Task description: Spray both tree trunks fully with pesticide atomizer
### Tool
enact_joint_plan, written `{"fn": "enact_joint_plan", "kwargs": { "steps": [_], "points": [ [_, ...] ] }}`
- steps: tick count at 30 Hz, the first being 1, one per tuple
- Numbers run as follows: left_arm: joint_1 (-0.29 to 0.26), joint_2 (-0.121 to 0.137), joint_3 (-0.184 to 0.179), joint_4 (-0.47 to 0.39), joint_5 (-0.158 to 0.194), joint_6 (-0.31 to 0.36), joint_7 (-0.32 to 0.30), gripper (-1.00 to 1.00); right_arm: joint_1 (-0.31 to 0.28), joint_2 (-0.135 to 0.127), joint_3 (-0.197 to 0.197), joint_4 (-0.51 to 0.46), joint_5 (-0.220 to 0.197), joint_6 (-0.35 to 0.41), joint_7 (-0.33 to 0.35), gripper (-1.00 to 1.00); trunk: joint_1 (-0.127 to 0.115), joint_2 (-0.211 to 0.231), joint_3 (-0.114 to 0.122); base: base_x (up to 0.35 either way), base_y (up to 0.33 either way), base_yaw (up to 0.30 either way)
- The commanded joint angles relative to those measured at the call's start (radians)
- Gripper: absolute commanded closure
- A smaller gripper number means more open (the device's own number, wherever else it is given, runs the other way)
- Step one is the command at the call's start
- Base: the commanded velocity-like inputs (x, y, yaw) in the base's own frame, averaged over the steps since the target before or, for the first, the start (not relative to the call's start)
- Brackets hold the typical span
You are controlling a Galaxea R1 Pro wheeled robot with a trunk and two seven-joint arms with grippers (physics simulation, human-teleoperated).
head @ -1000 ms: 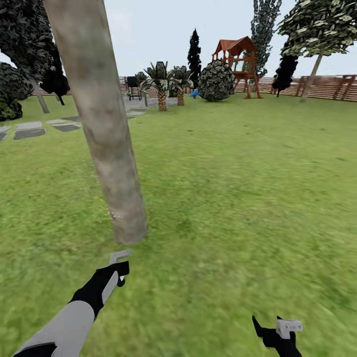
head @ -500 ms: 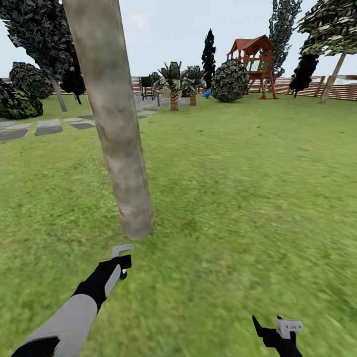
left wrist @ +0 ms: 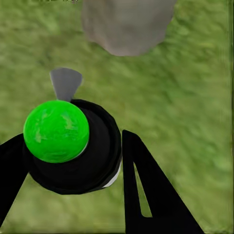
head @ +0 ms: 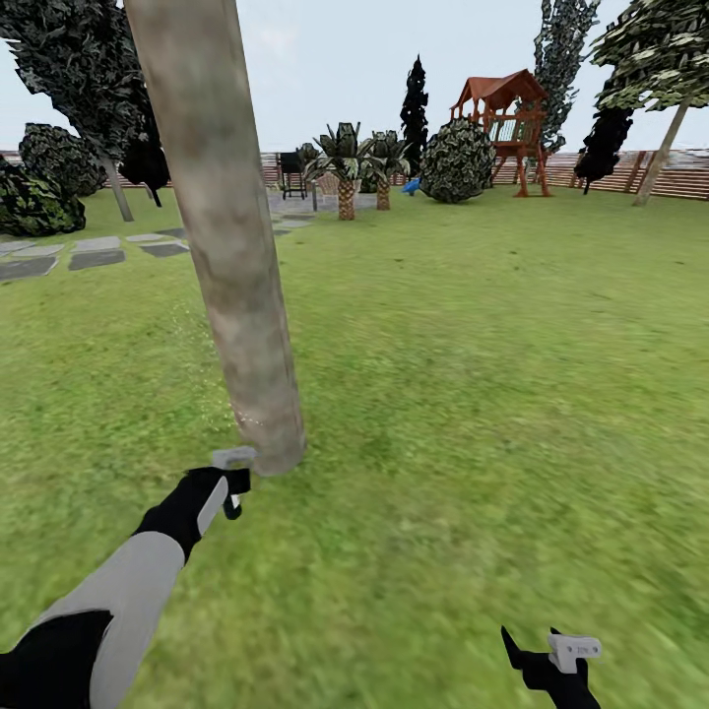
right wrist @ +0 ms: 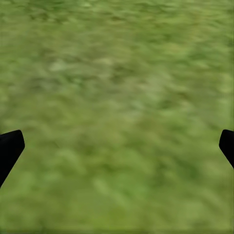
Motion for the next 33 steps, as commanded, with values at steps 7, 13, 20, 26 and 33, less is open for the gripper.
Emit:
{"fn": "enact_joint_plan", "kwargs": {
  "steps": [7, 13, 20, 26, 33],
  "points": [
    [-0.001, -0.047, -0.149, -0.015, 0.005, 0.094, -0.057, 1.0, 0.0, 0.0, 0.0, 0.0, 0.0, 0.0, 0.0, -1.0, 0.0, 0.0, 0.0, 0.0, 0.0, 0.0],
    [-0.002, -0.014, -0.145, -0.032, 0.003, 0.1, -0.058, 1.0, 0.0, 0.0, 0.0, 0.0, 0.0, 0.0, 0.0, -1.0, 0.0, 0.0, 0.0, -0.157, 0.064, 0.0],
    [-0.037, -0.034, -0.144, -0.034, 0.007, 0.102, -0.055, 1.0, 0.0, 0.0, 0.0, 0.0, 0.0, 0.0, 0.0, -1.0, 0.0, 0.0, 0.0, -0.021, 0.009, 0.0],
    [-0.046, -0.024, -0.144, -0.033, 0.005, 0.107, -0.055, 1.0, 0.0, 0.0, 0.0, 0.0, 0.0, 0.0, 0.0, -1.0, 0.0, 0.0, 0.0, 0.25, 0.063, 0.0],
    [-0.046, 0.019, -0.144, -0.034, 0.005, 0.142, -0.054, 1.0, 0.0, 0.0, 0.0, 0.0, 0.0, 0.0, 0.0, -1.0, 0.0, 0.0, 0.0, 0.082, 0.021, 0.0]
  ]
}}
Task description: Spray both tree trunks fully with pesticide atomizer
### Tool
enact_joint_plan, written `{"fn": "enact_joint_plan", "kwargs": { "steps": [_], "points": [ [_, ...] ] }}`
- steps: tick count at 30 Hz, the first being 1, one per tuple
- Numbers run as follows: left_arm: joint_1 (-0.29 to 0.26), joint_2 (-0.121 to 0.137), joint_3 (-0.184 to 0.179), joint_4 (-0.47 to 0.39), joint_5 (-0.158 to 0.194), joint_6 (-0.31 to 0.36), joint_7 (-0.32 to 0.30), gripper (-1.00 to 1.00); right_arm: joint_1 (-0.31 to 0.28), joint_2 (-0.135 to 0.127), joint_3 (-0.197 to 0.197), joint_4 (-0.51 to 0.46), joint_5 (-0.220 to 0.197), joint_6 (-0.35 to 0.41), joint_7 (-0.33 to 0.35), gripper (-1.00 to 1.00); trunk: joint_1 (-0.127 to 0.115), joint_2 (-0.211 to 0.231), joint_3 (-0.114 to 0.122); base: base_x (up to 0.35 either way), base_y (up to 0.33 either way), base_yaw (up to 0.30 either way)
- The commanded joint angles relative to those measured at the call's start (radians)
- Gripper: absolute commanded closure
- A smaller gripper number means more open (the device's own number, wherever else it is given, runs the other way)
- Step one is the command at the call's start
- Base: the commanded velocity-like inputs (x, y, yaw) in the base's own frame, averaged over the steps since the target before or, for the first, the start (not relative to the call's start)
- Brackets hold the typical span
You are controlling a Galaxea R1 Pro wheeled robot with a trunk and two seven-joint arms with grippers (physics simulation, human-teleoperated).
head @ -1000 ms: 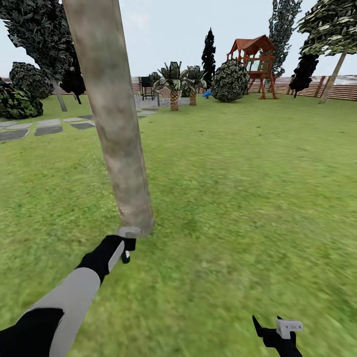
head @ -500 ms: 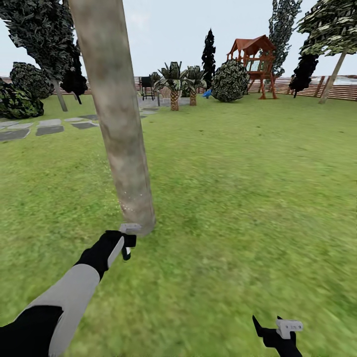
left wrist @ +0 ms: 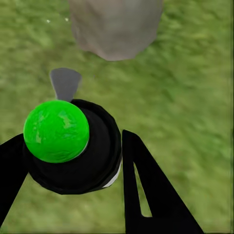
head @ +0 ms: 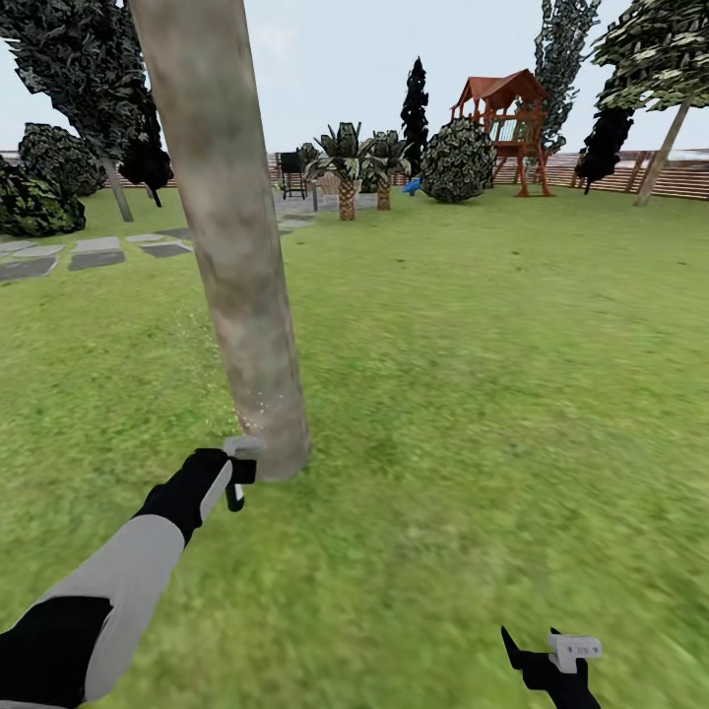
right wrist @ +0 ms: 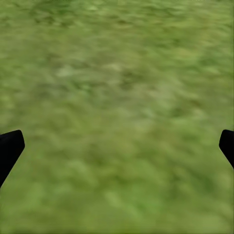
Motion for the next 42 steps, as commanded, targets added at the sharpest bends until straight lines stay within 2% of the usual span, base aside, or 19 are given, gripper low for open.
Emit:
{"fn": "enact_joint_plan", "kwargs": {
  "steps": [1, 4, 6, 9, 10, 11, 12, 13, 16, 17, 20, 24, 27, 30, 33, 35, 38, 42],
  "points": [
    [-0.002, -0.015, -0.001, -0.001, -0.002, 0.001, 0.0, 1.0, 0.0, 0.0, 0.0, 0.0, 0.0, 0.0, 0.0, -1.0, 0.0, 0.0, 0.0, 0.001, 0.0, 0.0],
    [-0.017, -0.084, -0.003, -0.02, -0.004, 0.029, 0.001, 1.0, 0.0, 0.0, 0.0, 0.0, 0.0, 0.0, 0.0, -1.0, 0.0, 0.0, 0.0, 0.0, 0.0, 0.0],
    [-0.026, -0.099, -0.002, -0.061, -0.003, 0.084, 0.0, 1.0, 0.0, 0.0, 0.0, 0.0, 0.0, 0.0, 0.0, -1.0, 0.0, 0.0, 0.0, 0.0, 0.0, 0.0],
    [-0.028, -0.078, 0.001, -0.088, -0.005, 0.104, -0.002, 1.0, 0.0, 0.0, 0.0, 0.0, 0.0, 0.0, 0.0, -1.0, 0.0, 0.0, 0.0, 0.0, 0.0, 0.0],
    [-0.026, -0.059, 0.002, -0.089, -0.004, 0.105, -0.002, 1.0, 0.0, 0.0, 0.0, 0.0, 0.0, 0.0, 0.0, -1.0, 0.0, 0.0, 0.0, 0.0, 0.0, 0.0],
    [-0.022, -0.02, 0.003, -0.09, 0.0, 0.107, -0.004, 1.0, 0.0, 0.0, 0.0, 0.0, 0.0, 0.0, 0.0, -1.0, 0.0, 0.0, 0.0, 0.0, 0.0, 0.0],
    [-0.02, 0.006, 0.003, -0.09, 0.004, 0.108, -0.004, 1.0, 0.0, 0.0, 0.0, 0.0, 0.0, 0.0, 0.0, -1.0, 0.0, 0.0, 0.0, 0.0, 0.0, 0.0],
    [-0.019, 0.024, 0.004, -0.091, 0.008, 0.108, -0.004, 1.0, 0.0, 0.0, 0.0, 0.0, 0.0, 0.0, 0.0, -1.0, 0.0, 0.0, 0.0, 0.0, 0.0, 0.0],
    [-0.019, 0.063, 0.004, -0.09, 0.013, 0.108, -0.004, 1.0, 0.0, 0.0, 0.0, 0.0, 0.0, 0.0, 0.0, -1.0, 0.0, 0.0, 0.0, 0.0, 0.0, 0.0],
    [-0.019, 0.067, 0.004, -0.091, 0.013, 0.108, -0.004, 1.0, 0.0, 0.0, 0.0, 0.0, 0.0, 0.0, 0.0, -1.0, 0.0, 0.0, 0.0, 0.0, 0.0, 0.0],
    [-0.019, 0.065, 0.001, -0.091, 0.015, 0.109, -0.005, 1.0, 0.0, 0.0, 0.0, 0.0, 0.0, 0.0, 0.0, -1.0, 0.0, 0.0, 0.0, 0.0, 0.0, 0.0],
    [-0.033, 0.037, -0.001, -0.094, 0.017, 0.109, -0.016, 1.0, 0.0, 0.0, 0.0, 0.0, 0.0, 0.0, 0.0, -1.0, 0.0, 0.0, 0.0, 0.0, 0.0, 0.0],
    [-0.038, 0.014, -0.003, -0.094, 0.015, 0.124, -0.061, 1.0, 0.0, 0.0, 0.0, 0.0, 0.0, 0.0, 0.0, -1.0, 0.0, 0.0, 0.0, 0.0, 0.0, 0.0],
    [-0.044, 0.028, -0.001, -0.094, 0.013, 0.145, -0.066, 1.0, 0.0, 0.0, 0.0, 0.0, 0.0, 0.0, 0.0, -1.0, 0.0, 0.0, 0.0, 0.0, 0.0, 0.0],
    [-0.045, 0.071, 0.001, -0.114, 0.012, 0.149, -0.067, 1.0, 0.0, 0.0, 0.0, 0.0, 0.0, 0.0, 0.0, -1.0, 0.0, 0.0, 0.0, 0.0, 0.0, 0.0],
    [-0.044, 0.078, 0.0, -0.14, 0.01, 0.152, -0.067, 1.0, 0.0, 0.0, 0.0, 0.0, 0.0, 0.0, -0.001, -1.0, 0.0, 0.0, 0.0, 0.0, 0.0, 0.0],
    [-0.044, 0.063, -0.003, -0.161, 0.012, 0.214, -0.065, 1.0, 0.0, 0.0, 0.0, 0.0, 0.0, 0.0, -0.001, -1.0, 0.0, 0.0, 0.0, -0.127, 0.0, 0.0],
    [-0.045, 0.027, -0.005, -0.243, 0.013, 0.237, -0.063, 1.0, 0.0, 0.0, 0.0, 0.0, 0.0, 0.0, -0.001, -1.0, 0.0, 0.0, 0.0, -0.142, 0.0, 0.0]
  ]
}}
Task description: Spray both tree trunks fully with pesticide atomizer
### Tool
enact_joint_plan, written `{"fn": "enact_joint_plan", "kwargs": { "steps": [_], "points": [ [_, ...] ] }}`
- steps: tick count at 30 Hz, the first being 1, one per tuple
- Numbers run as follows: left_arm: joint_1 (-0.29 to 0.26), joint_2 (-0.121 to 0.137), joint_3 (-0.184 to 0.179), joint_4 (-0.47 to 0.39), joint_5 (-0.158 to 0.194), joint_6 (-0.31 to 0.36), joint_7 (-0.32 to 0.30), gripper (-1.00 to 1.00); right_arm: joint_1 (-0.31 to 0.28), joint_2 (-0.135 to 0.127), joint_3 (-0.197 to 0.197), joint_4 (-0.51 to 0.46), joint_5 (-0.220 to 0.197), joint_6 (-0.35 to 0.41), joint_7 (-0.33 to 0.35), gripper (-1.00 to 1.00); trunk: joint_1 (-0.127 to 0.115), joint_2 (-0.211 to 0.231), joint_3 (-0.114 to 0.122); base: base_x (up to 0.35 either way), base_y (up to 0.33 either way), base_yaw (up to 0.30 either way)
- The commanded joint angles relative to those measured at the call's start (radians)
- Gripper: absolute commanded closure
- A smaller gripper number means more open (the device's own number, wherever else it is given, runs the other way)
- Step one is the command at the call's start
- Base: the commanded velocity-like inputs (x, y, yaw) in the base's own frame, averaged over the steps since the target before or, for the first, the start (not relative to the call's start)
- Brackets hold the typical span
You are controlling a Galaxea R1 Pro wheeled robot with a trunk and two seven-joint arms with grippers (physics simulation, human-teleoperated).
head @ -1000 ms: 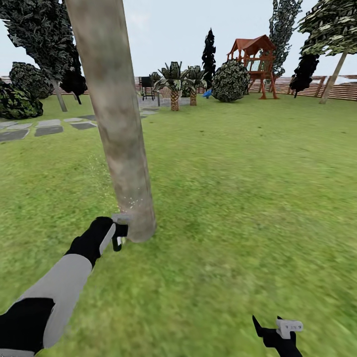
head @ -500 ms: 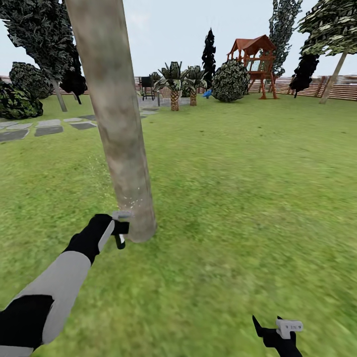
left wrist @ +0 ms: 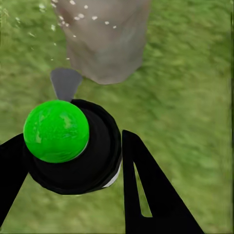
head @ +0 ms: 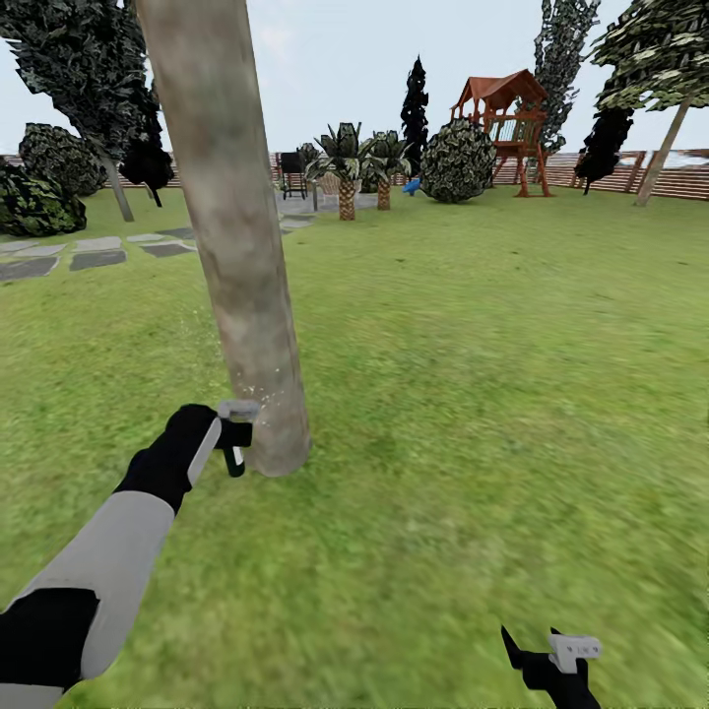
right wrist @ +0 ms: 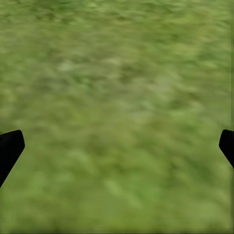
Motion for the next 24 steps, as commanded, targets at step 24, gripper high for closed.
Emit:
{"fn": "enact_joint_plan", "kwargs": {
  "steps": [24],
  "points": [
    [-0.085, -0.03, 0.011, -0.011, -0.005, 0.106, 0.003, 1.0, 0.0, 0.0, 0.0, 0.0, 0.0, 0.0, 0.0, -1.0, 0.0, 0.0, 0.0, -0.038, 0.009, 0.0]
  ]
}}
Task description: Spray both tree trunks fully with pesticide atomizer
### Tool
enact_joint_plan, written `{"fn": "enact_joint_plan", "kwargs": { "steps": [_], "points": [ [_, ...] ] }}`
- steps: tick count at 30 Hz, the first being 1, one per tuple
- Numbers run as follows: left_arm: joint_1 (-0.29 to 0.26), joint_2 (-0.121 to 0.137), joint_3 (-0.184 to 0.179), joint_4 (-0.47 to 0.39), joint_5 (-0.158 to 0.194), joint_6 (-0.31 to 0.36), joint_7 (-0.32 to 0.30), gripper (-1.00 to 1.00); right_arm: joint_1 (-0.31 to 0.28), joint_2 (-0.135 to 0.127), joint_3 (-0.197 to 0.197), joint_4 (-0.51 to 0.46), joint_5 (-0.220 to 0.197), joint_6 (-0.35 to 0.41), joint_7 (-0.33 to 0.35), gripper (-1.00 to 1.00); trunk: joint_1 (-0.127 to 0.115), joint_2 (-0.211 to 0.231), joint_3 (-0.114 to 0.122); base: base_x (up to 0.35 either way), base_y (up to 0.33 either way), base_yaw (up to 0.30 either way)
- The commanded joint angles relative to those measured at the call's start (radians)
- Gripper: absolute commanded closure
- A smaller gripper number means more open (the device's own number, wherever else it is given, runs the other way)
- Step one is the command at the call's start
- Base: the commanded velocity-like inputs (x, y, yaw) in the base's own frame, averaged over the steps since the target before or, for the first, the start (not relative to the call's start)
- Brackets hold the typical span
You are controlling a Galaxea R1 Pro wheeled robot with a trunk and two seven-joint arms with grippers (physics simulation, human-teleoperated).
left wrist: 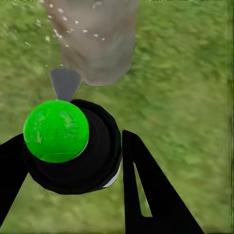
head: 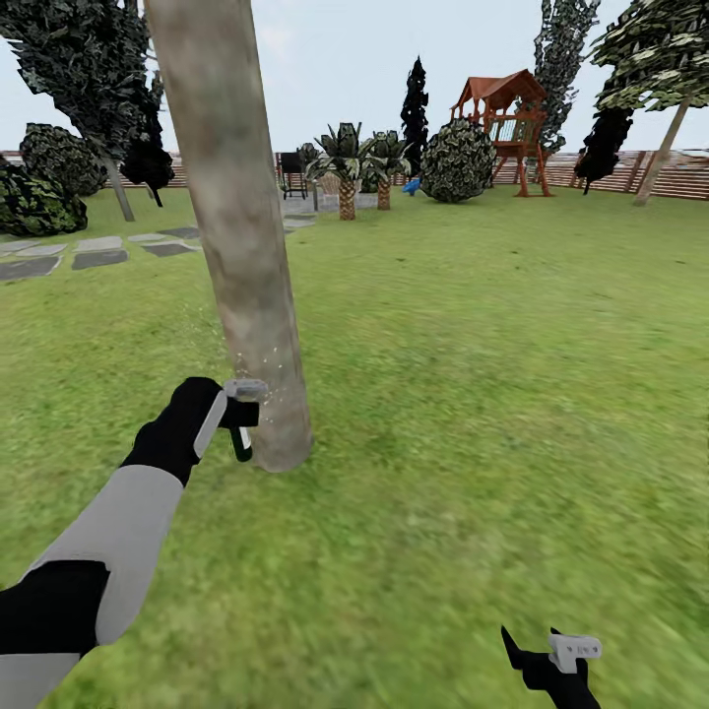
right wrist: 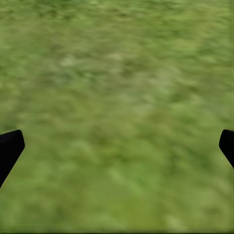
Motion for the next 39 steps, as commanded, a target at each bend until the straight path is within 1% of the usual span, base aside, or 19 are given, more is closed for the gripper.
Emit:
{"fn": "enact_joint_plan", "kwargs": {
  "steps": [1, 5, 7, 10, 12, 14, 15, 17, 19, 20, 23, 27, 29, 30, 31, 32, 34, 37, 39],
  "points": [
    [-0.007, -0.005, 0.0, -0.002, -0.003, 0.0, 0.0, 1.0, 0.0, 0.0, 0.0, 0.0, 0.0, 0.0, 0.0, -1.0, 0.0, 0.0, 0.0, -0.017, 0.004, 0.0],
    [-0.047, -0.007, 0.001, -0.017, -0.004, 0.007, 0.0, 1.0, 0.0, 0.0, 0.0, 0.0, 0.0, 0.0, 0.0, -1.0, 0.0, 0.0, 0.0, -0.004, 0.001, 0.0],
    [-0.07, -0.006, 0.002, -0.019, -0.004, 0.034, 0.0, 1.0, 0.0, 0.0, 0.0, 0.0, 0.0, 0.0, 0.0, -1.0, 0.0, 0.0, 0.0, 0.0, 0.0, 0.0],
    [-0.081, 0.009, 0.004, -0.019, -0.006, 0.045, 0.0, 1.0, 0.0, 0.0, 0.0, 0.0, 0.0, 0.0, 0.0, -1.0, 0.0, 0.0, 0.0, 0.0, 0.0, 0.0],
    [-0.082, 0.011, 0.023, -0.019, -0.006, 0.046, 0.0, 1.0, 0.0, 0.0, 0.0, 0.0, 0.0, 0.0, 0.0, -1.0, 0.0, 0.0, 0.0, 0.0, 0.0, 0.0],
    [-0.082, 0.0, 0.032, -0.019, -0.004, 0.047, 0.0, 1.0, 0.0, 0.0, 0.0, 0.0, 0.0, 0.0, 0.0, -1.0, 0.0, 0.0, 0.0, 0.0, 0.0, 0.0],
    [-0.093, -0.017, 0.035, -0.02, -0.003, 0.047, 0.0, 1.0, 0.0, 0.0, 0.0, 0.0, 0.0, 0.0, 0.0, -1.0, 0.0, 0.0, 0.0, 0.0, 0.0, 0.0],
    [-0.116, -0.036, 0.036, -0.02, -0.006, 0.048, 0.001, 1.0, 0.0, 0.0, 0.0, 0.0, 0.0, 0.0, 0.0, -1.0, 0.0, 0.0, 0.0, 0.0, 0.0, 0.0],
    [-0.128, -0.044, 0.035, -0.02, -0.008, 0.048, 0.002, 1.0, 0.0, 0.0, 0.0, 0.0, 0.0, 0.0, 0.0, -1.0, 0.0, 0.0, 0.0, 0.0, 0.0, 0.0],
    [-0.135, -0.041, 0.035, -0.02, -0.01, 0.049, 0.002, 1.0, 0.0, 0.0, 0.0, 0.0, 0.0, 0.0, 0.0, -1.0, 0.0, 0.0, 0.0, 0.0, 0.0, 0.0],
    [-0.139, -0.025, 0.037, -0.02, -0.013, 0.049, 0.002, 1.0, 0.0, 0.0, 0.0, 0.0, 0.0, 0.0, 0.0, -1.0, 0.0, 0.0, 0.0, 0.0, 0.0, 0.0],
    [-0.134, 0.007, 0.039, -0.02, -0.013, 0.051, 0.001, 1.0, 0.0, 0.0, 0.0, 0.0, 0.0, 0.0, 0.0, -1.0, 0.0, 0.0, 0.0, 0.0, 0.0, 0.0],
    [-0.129, 0.042, 0.039, -0.02, -0.01, 0.051, 0.0, 1.0, 0.0, 0.0, 0.0, 0.0, 0.0, 0.0, 0.0, -1.0, 0.0, 0.0, 0.0, 0.0, 0.0, 0.0],
    [-0.127, 0.079, 0.04, -0.018, -0.007, 0.051, -0.004, 1.0, 0.0, 0.0, 0.0, 0.0, 0.0, 0.0, 0.0, -1.0, 0.0, 0.0, 0.0, 0.0, 0.0, 0.0],
    [-0.126, 0.107, 0.04, -0.018, -0.004, 0.05, -0.006, 1.0, 0.0, 0.0, 0.0, 0.0, 0.0, 0.0, 0.0, -1.0, 0.0, 0.0, 0.0, 0.0, 0.0, 0.0],
    [-0.125, 0.117, 0.039, -0.018, -0.003, 0.05, -0.007, 1.0, 0.0, 0.0, 0.0, 0.0, 0.0, 0.0, 0.0, -1.0, 0.0, 0.0, 0.0, 0.0, 0.0, 0.0],
    [-0.122, 0.124, 0.035, -0.018, -0.004, 0.049, -0.007, 1.0, 0.0, 0.0, 0.0, 0.0, 0.0, 0.0, 0.0, -1.0, 0.0, 0.0, 0.0, 0.0, 0.0, 0.0],
    [-0.118, 0.126, 0.032, -0.011, -0.003, 0.047, -0.007, 1.0, 0.0, 0.0, 0.0, 0.0, 0.0, 0.0, 0.0, -1.0, 0.0, 0.0, 0.0, 0.0, 0.0, 0.0],
    [-0.085, 0.12, 0.033, -0.005, -0.003, 0.039, -0.009, 1.0, 0.0, 0.0, 0.0, 0.0, 0.0, 0.0, 0.0, -1.0, 0.0, 0.0, 0.0, 0.0, 0.0, 0.0]
  ]
}}
